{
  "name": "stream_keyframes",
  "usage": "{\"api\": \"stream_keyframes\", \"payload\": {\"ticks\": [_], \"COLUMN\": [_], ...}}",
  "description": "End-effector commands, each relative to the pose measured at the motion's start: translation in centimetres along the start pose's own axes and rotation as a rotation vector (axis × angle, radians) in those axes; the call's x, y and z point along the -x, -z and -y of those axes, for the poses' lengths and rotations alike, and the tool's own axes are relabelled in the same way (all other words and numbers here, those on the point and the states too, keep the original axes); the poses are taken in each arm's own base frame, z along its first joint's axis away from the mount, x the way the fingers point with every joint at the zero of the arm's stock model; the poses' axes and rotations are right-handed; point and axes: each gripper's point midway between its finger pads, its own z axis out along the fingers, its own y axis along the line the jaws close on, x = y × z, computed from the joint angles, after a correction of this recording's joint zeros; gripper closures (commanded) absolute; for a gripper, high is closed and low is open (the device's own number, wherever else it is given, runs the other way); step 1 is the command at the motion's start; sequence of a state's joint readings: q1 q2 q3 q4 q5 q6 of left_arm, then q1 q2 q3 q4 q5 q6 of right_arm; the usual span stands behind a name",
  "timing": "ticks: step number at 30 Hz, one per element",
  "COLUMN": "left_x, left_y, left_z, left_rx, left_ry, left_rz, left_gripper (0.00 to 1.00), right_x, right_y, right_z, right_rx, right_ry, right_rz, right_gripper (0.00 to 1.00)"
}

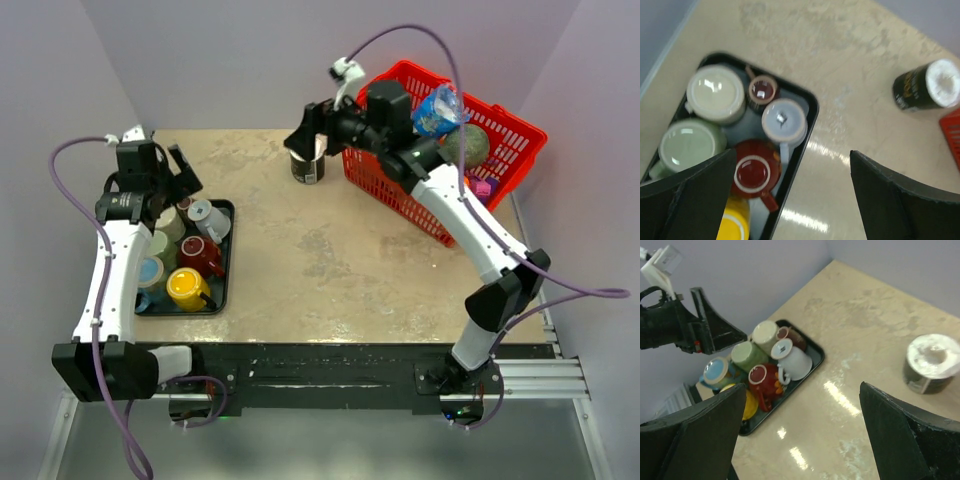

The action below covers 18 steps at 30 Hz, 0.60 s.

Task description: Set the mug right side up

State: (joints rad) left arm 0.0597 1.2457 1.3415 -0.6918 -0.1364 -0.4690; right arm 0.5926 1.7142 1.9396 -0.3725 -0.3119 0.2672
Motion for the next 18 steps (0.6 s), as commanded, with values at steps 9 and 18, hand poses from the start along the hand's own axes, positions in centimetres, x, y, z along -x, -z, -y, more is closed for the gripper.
{"api": "stream_keyframes", "payload": {"ticks": [9,18], "left_x": [-6.5,-13.2], "left_y": [2.8,2.6], "left_z": [-2.9,-1.0], "left_rx": [0.101,0.122], "left_ry": [0.144,0.266], "left_rz": [-0.154,-0.282], "left_gripper": [0.01,0.03], "right_x": [-12.5,-15.8], "right_y": [-6.5,-5.1], "right_z": [-4.3,-0.3], "right_rx": [-0.024,-0.242], "right_ry": [0.097,0.036], "right_rz": [-0.205,-0.268], "right_gripper": [0.06,0.08]}}
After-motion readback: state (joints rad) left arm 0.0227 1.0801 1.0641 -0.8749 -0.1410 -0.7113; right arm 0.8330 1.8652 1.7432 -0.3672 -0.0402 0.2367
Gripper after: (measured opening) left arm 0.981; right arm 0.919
